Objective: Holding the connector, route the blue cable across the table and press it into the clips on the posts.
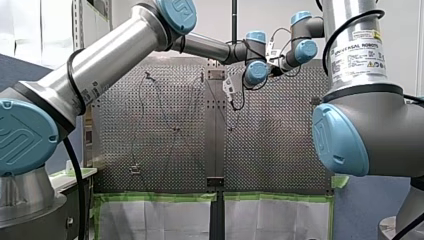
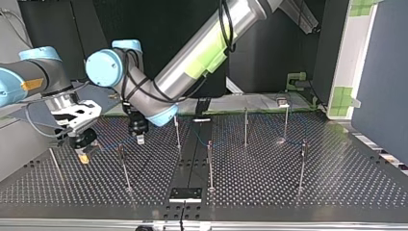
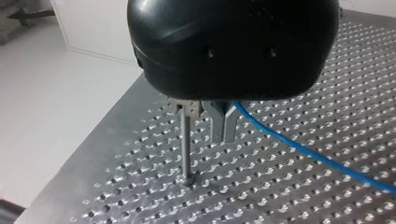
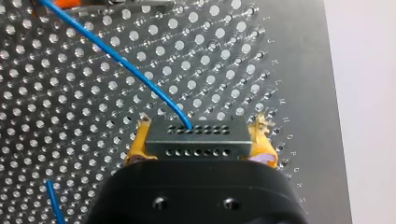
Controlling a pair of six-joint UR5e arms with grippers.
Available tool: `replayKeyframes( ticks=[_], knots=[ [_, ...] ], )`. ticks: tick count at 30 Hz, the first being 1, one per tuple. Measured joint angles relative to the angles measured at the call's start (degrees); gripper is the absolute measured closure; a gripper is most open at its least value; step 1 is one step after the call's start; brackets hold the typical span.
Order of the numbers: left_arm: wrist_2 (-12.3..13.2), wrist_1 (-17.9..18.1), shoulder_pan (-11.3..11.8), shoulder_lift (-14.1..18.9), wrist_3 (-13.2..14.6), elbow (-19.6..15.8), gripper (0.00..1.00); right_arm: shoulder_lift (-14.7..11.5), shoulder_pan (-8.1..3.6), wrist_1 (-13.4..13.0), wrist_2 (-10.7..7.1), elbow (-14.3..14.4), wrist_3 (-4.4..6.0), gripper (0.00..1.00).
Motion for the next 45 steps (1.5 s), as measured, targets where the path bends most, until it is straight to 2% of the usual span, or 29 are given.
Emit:
replayKeyframes(
  ticks=[4,11,16,23,27,28,29,30,35,36,37,45],
  knots=[
    [0.3,1.8,0.7,0.0,1.0,0.0,1.00,0.0,-0.16,-0.2,-0.57,0.0,0.01,1.00],
    [2.8,5.0,3.0,-0.1,3.1,-0.1,1.00,0.8,-0.87,-1.0,-1.46,-0.7,0.32,1.00],
    [5.3,6.6,4.6,-0.2,3.4,-0.3,1.00,2.2,-1.38,-1.2,-1.61,-1.7,0.37,1.00],
    [8.2,8.8,6.2,-0.3,3.2,-3.0,1.00,3.4,-2.30,-1.3,-1.69,-3.4,0.48,1.00],
    [8.6,8.8,6.4,-0.3,3.1,-3.6,0.92,3.6,-2.52,-1.3,-1.71,-3.9,0.51,1.00],
    [8.7,8.8,6.4,-0.3,3.1,-3.7,0.85,3.6,-2.54,-1.3,-1.71,-4.0,0.51,1.00],
    [8.8,8.7,6.4,-0.3,3.0,-3.7,0.85,3.6,-2.55,-1.3,-1.70,-4.0,0.52,1.00],
    [9.1,8.6,6.4,-0.3,2.9,-3.7,0.78,3.6,-2.57,-1.3,-1.70,-4.0,0.52,1.00],
    [10.2,8.3,6.2,-0.3,2.3,-3.7,0.78,3.7,-2.58,-1.2,-1.71,-4.0,0.54,1.00],
    [10.3,8.3,6.2,-0.3,2.3,-3.7,0.15,3.7,-2.58,-1.2,-1.71,-4.0,0.54,1.00],
    [10.4,8.3,6.2,-0.3,2.2,-3.7,0.00,3.7,-2.57,-1.2,-1.71,-4.0,0.54,1.00],
    [10.3,5.9,5.7,-0.3,1.3,-3.6,0.00,3.7,-2.57,-1.2,-1.71,-4.1,0.47,1.00]
  ],
)
